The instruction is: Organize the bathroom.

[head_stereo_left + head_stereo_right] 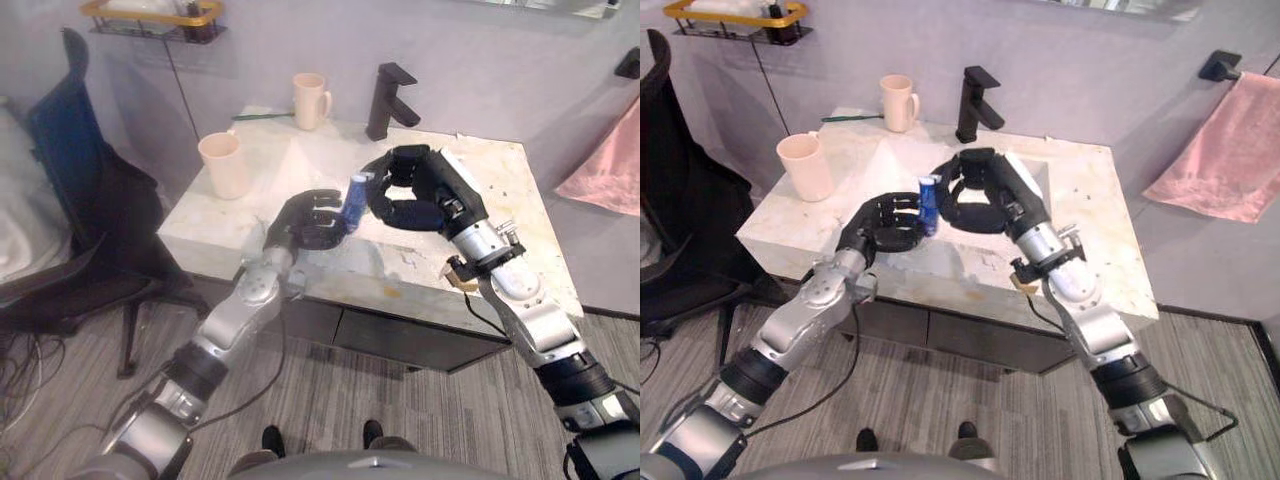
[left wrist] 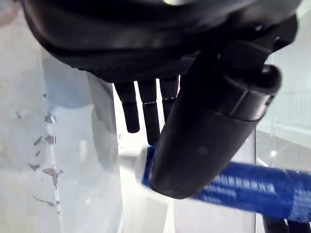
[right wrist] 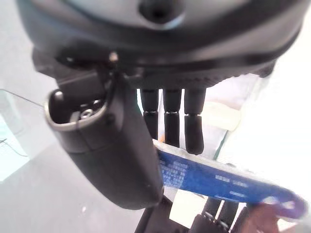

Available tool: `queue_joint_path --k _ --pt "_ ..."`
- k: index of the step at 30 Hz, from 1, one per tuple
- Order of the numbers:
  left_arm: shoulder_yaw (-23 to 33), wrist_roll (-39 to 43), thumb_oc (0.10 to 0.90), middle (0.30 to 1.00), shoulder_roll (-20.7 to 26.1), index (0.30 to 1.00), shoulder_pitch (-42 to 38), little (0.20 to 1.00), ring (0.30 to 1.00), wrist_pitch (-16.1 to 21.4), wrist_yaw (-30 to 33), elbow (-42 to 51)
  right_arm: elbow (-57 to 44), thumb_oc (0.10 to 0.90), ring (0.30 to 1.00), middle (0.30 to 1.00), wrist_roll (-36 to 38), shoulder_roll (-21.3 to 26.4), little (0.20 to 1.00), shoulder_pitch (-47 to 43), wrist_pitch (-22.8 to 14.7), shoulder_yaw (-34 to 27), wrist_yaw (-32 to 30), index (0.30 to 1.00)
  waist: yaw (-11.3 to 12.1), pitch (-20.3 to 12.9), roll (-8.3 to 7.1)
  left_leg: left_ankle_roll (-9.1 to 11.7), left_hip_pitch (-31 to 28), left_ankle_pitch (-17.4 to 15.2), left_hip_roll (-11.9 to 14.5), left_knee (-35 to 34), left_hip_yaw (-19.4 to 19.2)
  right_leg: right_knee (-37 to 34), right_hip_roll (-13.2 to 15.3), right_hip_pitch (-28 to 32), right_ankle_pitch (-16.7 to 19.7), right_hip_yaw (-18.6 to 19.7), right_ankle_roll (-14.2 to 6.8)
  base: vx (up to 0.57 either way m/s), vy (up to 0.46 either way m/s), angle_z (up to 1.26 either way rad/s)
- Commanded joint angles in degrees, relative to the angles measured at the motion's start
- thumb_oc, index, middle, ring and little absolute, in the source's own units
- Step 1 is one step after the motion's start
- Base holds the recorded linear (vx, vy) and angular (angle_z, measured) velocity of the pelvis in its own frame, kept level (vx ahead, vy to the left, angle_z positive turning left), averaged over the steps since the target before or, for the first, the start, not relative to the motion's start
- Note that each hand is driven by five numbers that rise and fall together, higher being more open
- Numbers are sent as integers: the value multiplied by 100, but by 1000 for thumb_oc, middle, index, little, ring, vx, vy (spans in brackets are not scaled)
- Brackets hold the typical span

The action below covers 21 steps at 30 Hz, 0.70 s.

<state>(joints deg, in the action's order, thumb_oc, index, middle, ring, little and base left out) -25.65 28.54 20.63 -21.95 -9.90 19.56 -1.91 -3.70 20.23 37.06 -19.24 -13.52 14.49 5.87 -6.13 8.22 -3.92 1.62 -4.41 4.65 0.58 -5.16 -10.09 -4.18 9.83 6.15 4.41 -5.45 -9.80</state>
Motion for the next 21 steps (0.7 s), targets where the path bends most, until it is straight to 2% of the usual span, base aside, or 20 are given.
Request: queue_joint_path --k 1,4,8,15,16,18,19,21 --pt "376 -512 800 900 -22 900 -708 900 900 425 159 -137 -51 400 300 300 78 256 300 -1420 -1003 -401 -606 300 219 -450 143 -320 -427 -883 -337 82 137 558 -406 -320 -451 -221 -105 1 28 10" --pt "427 -595 800 900 79 900 -616 900 900 273 -26 43 100 400 300 300 -59 430 300 -1716 -1072 -464 -876 300 325 -460 131 -314 -416 -884 -346 94 199 567 -383 -294 -466 -281 -98 1 30 8" --pt "546 -815 800 900 268 900 -377 900 900 254 -289 440 166 400 300 300 -159 709 300 -1956 -1134 -593 -1226 300 453 -481 125 -314 -390 -879 -366 103 301 584 -382 -278 -490 -307 -75 2 40 15" --pt "884 -1022 800 900 616 900 139 900 900 381 -453 997 260 400 300 300 -589 994 300 -2126 -1375 -775 -2231 300 709 -492 121 -344 -337 -868 -433 125 555 704 -355 -261 -570 -409 -41 1 31 17" --pt "988 -929 800 900 704 900 322 900 900 456 -575 1067 304 400 300 300 -853 1045 300 -2142 -1451 -839 -2602 300 806 -477 127 -372 -310 -858 -462 132 646 830 -352 -275 -603 -450 -21 0 22 12" --pt "1019 -881 800 900 719 900 389 900 900 464 -637 1095 312 400 300 300 -960 1058 300 -2154 -1465 -849 -2763 300 833 -469 125 -382 -301 -850 -474 133 677 927 -343 -299 -587 -466 -27 7 29 21" --pt "1048 -715 800 900 797 900 688 900 900 546 -891 1209 323 400 300 300 -1267 1111 300 -2218 -1504 -889 -3395 300 914 -412 146 -426 -272 -799 -508 117 796 1448 -330 -474 -506 -456 -43 13 32 32" --pt "1059 -708 800 900 805 900 876 900 900 616 -1021 1267 379 400 300 300 -1421 1079 300 -2224 -1562 -933 -3669 300 984 -377 152 -439 -272 -797 -527 108 867 1706 -247 -603 -391 -515 -32 43 9 48"
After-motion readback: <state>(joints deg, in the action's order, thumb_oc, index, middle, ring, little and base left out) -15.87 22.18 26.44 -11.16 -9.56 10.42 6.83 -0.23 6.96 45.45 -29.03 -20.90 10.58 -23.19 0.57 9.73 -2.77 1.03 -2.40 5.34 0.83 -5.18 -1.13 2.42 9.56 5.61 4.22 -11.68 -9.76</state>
